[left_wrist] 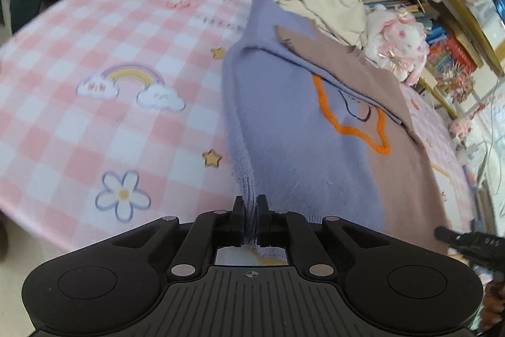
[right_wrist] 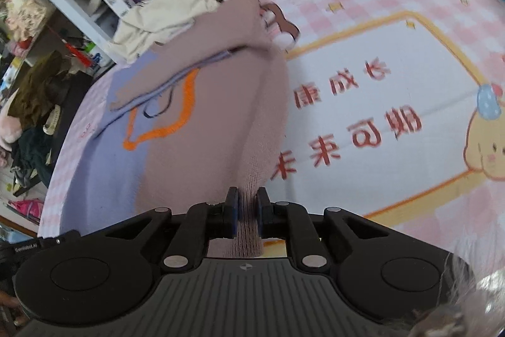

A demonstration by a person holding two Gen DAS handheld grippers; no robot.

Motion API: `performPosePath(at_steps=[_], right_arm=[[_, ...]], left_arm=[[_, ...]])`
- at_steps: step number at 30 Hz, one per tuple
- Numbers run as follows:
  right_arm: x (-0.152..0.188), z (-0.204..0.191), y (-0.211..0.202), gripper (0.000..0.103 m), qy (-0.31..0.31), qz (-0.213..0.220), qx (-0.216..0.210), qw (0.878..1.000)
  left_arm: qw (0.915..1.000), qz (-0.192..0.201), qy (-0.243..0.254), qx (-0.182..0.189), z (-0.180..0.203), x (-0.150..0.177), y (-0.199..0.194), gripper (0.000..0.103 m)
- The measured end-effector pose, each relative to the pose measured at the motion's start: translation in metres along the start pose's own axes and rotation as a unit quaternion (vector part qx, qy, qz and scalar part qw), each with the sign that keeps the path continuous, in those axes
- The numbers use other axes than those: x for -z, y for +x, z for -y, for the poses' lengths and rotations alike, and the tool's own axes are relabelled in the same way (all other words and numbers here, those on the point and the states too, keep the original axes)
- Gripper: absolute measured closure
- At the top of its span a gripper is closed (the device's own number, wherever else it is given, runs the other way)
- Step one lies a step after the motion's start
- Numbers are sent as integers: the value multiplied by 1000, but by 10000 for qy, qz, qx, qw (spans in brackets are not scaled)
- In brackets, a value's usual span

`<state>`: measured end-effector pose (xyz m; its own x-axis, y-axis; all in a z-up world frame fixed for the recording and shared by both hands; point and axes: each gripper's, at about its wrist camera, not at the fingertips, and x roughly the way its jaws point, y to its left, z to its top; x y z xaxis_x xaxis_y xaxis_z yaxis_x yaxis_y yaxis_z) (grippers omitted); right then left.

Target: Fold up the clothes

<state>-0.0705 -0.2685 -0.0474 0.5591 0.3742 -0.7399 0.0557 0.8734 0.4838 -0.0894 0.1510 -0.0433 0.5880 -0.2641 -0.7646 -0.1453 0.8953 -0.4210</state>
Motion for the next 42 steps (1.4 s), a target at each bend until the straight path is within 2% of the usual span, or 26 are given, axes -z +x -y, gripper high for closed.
performPosePath(at_steps=[6,11,17,18,19,26,35,42], right_arm=[[2,6,7,84,219,-216,-65,9995],[3,2,7,81,109,-227,-96,9996],[4,3,8,82,61,-209,-108,9997],[4,2,8,86,41,-206,-84,9997],[4,2,8,91,9,-201,-50,9998],[7,2,-8,92,-90,151,5,9998],[6,11,2,90,198,-177,-33,9996],[4,13,6,88,261,-243,-202,9992]], left_arm=[[9998,-125,-135,124,-6,5,2,93],[9996,-111,-181,159,-5,7,3,92],[9988,-93,-386,297,-11,7,3,93],[9987,-89,-397,311,-12,7,3,95],[9990,-89,-342,288,-11,6,3,97],[9995,-20,312,-56,10,8,4,98],[9997,-175,83,165,-5,5,1,96],[9993,-214,-74,301,-7,3,4,95]])
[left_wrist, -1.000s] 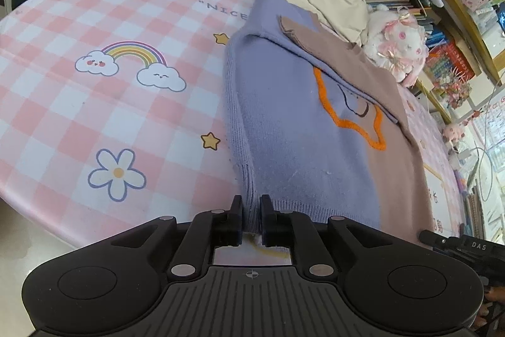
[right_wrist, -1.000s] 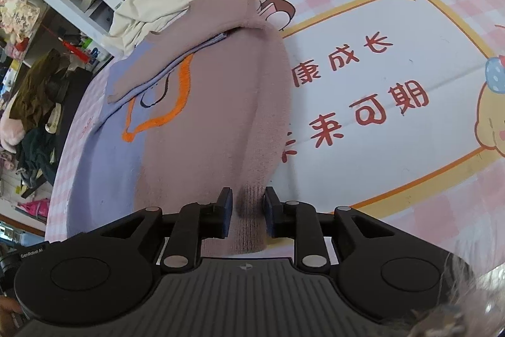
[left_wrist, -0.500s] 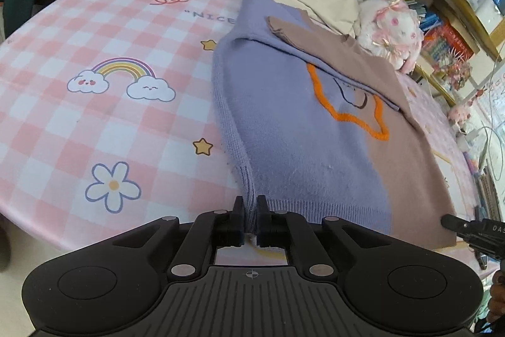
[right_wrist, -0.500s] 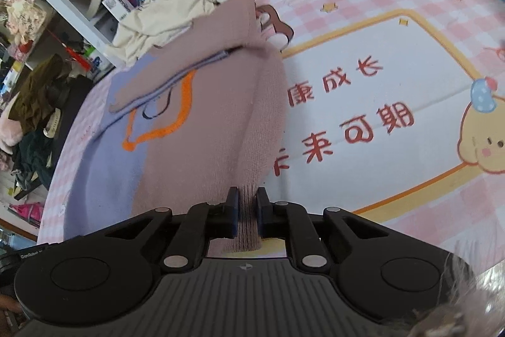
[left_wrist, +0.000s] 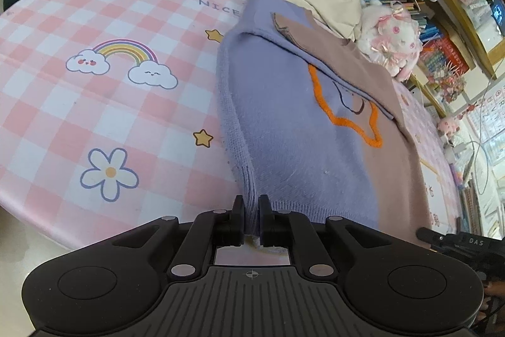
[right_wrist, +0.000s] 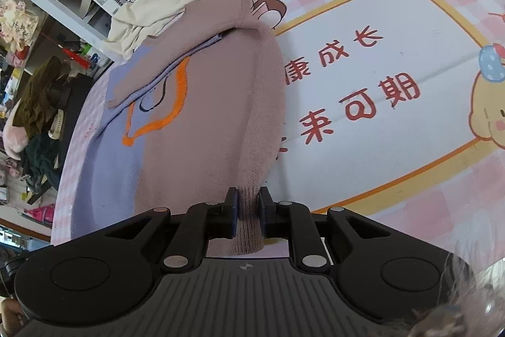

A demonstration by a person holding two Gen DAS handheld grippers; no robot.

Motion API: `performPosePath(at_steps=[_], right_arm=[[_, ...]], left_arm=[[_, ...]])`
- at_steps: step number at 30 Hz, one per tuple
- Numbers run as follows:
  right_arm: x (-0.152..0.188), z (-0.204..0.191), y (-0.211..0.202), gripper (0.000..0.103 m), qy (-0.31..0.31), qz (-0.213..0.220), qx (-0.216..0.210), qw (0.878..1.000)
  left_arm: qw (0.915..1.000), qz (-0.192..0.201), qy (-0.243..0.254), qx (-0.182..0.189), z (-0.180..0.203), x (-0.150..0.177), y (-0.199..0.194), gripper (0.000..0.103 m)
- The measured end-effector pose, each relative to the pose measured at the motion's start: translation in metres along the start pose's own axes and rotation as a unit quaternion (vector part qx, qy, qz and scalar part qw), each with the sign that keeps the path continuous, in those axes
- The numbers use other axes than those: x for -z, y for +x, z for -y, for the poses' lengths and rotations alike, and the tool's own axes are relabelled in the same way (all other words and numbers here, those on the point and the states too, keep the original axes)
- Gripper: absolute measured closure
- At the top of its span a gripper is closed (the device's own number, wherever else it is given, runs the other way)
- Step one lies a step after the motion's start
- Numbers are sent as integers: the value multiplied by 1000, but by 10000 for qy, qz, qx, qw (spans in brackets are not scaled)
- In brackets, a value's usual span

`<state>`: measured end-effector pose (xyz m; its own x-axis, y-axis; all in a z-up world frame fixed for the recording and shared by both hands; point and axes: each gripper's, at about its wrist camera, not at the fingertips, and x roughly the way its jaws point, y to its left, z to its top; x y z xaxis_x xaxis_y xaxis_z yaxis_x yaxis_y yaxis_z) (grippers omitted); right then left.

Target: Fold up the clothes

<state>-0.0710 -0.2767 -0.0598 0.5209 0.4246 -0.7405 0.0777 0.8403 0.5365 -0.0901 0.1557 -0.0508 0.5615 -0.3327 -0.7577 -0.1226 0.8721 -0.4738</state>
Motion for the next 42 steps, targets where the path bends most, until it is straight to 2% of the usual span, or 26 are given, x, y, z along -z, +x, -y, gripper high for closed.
performPosePath(at_steps=[2,8,18,25,31,37,39,42], right_arm=[[-1,0,0,91,-34,-20,-5,10000],[1,7,-10,93,73,65,-100,9999],[10,15,-39,93,82,56,-321,9994],[21,27,-59,93,89,-120,-486,9987],[37,41,-74,93,130,-398,-565,9975],[45,48,-81,93,109,-611,-628,9961],[42,49,-84,93,256,-613,-771,9948],[25,51,-92,93,720,-410,-1359,9873]], left_arm=[[10000,-19,-14,41,-1,0,0,98],[10000,-3,-68,6,0,3,-3,99],[9981,77,-456,418,1,22,-25,99],[9960,30,-683,582,1,45,-41,99],[9952,-102,-786,578,1,71,-50,99],[9942,-166,-881,592,-1,82,-50,99],[9921,-96,-1003,741,-1,78,-51,99],[9813,239,-1424,1274,-3,64,-57,99]])
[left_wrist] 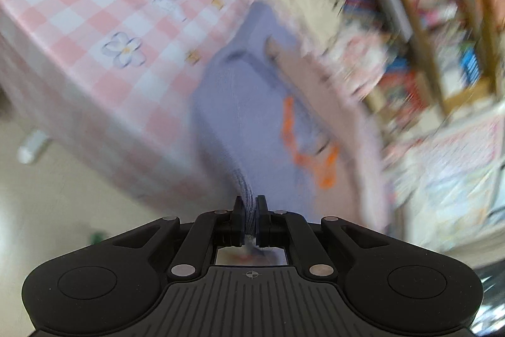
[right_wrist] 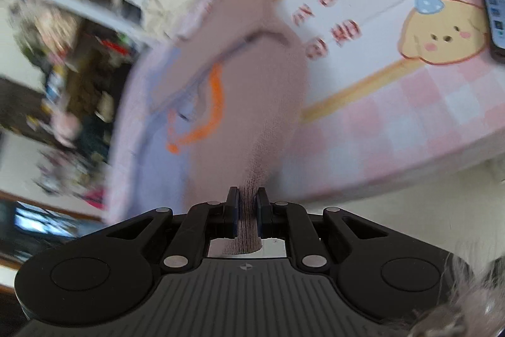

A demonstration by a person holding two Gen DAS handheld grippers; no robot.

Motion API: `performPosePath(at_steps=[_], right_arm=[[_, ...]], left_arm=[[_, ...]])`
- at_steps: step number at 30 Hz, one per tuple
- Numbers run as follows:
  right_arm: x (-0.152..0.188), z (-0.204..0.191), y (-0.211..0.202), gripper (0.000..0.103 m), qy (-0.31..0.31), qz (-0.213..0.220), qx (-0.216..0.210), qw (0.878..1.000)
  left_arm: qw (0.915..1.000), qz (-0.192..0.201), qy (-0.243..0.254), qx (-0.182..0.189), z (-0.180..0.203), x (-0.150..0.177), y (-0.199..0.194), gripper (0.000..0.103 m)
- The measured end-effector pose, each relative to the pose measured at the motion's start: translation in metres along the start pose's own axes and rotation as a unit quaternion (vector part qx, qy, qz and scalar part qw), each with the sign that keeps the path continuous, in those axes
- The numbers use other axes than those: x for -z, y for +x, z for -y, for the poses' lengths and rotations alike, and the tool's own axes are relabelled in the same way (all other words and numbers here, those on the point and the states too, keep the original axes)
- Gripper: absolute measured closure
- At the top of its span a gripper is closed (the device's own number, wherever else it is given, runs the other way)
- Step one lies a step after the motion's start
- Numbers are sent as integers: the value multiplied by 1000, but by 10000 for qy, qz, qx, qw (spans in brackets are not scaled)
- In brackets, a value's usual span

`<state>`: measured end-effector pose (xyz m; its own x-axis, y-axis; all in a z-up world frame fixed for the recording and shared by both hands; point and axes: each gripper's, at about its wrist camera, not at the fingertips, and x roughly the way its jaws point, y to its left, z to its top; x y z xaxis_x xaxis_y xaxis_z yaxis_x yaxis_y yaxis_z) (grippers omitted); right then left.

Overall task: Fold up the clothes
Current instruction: 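Lift the hem with both grippers and fold it toward the collar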

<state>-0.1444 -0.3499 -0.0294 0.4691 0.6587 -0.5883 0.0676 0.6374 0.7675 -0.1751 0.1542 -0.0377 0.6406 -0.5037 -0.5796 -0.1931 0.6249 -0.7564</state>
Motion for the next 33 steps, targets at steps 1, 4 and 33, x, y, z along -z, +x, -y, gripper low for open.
performPosePath(at_steps=[1,4,33], right_arm=[[-7,-2,-2,93,116,98,-218,9996],[-33,-13,-3,93,340,458,-816,9950],[-191,-25,111,63,1355,1761,39,9750]], left_arm=[[9995,169,-107,232,3,-8,-1,99],[9927,664,-419,910,13,-32,-1,99],[9998,161,38,70,44,-213,156,88]])
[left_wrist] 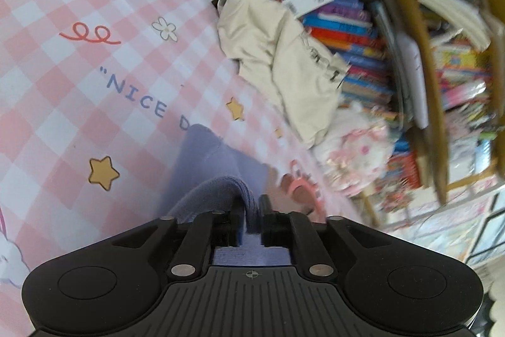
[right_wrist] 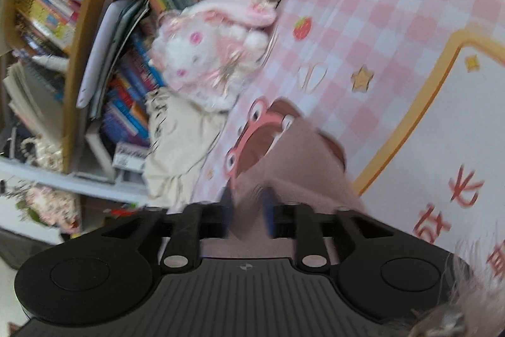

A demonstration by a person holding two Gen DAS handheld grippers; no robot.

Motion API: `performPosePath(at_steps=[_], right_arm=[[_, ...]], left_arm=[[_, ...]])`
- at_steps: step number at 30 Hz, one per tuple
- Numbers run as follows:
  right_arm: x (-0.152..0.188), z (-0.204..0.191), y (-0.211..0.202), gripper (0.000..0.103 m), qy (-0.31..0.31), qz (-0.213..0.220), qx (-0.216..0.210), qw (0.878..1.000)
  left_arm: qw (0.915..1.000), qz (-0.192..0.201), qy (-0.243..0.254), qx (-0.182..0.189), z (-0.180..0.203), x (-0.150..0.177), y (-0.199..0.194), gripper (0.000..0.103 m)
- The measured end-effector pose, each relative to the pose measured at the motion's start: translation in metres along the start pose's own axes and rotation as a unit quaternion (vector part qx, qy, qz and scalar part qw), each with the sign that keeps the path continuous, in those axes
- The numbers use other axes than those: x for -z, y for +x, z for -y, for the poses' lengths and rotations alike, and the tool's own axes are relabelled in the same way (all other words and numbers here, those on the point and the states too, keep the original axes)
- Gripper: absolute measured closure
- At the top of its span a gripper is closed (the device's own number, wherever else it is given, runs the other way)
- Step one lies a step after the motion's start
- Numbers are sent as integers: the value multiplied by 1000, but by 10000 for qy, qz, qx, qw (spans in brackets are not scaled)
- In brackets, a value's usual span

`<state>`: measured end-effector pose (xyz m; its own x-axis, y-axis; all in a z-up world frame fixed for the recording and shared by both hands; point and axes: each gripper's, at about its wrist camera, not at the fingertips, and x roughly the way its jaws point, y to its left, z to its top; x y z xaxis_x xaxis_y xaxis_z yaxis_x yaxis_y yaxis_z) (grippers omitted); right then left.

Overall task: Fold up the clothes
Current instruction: 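Lift the hem with both grippers and fold it toward the collar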

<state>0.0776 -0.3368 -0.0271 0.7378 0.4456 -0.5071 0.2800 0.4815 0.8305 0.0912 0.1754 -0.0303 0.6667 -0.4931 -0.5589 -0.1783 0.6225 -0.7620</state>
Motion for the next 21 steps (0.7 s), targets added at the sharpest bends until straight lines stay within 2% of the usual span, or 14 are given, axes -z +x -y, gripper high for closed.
performPosePath(at_steps=[2,4,6,7,9,11,13,15,16,18,21], right_arm=[[-4,-7,-6,63,-289,179,28,9994],[-5,-16,-11,60,-770,299,181,9964],[-5,-26,-15,53,-1354,393,395,9892],[-3,-31,-15,50,-1716,407,528,9829],[6,-40,-12,45,-2542,360,836,9628],[18,-46,-5,41,-3356,251,1123,9350],[32,-48,4,37,-4024,104,1326,9058],[43,-47,17,37,-4463,-45,1516,8819],[46,-46,23,37,-4588,-100,1595,8740],[48,-43,36,37,-4686,-187,1694,8668],[43,-40,52,42,-4657,-167,1811,8661]], left_arm=[[9998,111,155,-40,4,-5,-5,72],[9981,457,419,-55,9,-8,-17,62],[9938,794,765,-169,14,-10,-29,57],[9902,834,1057,-363,18,-9,-31,57],[9804,737,1713,-639,27,-2,-29,57],[9677,556,2314,-830,33,10,-25,57],[9555,397,2766,-946,37,23,-20,55],[9478,356,2994,-1042,39,29,-13,54],[9443,339,3087,-1093,40,32,-10,54],[9415,324,3130,-1205,40,33,-1,54],[9364,317,3228,-1338,41,29,13,54]])
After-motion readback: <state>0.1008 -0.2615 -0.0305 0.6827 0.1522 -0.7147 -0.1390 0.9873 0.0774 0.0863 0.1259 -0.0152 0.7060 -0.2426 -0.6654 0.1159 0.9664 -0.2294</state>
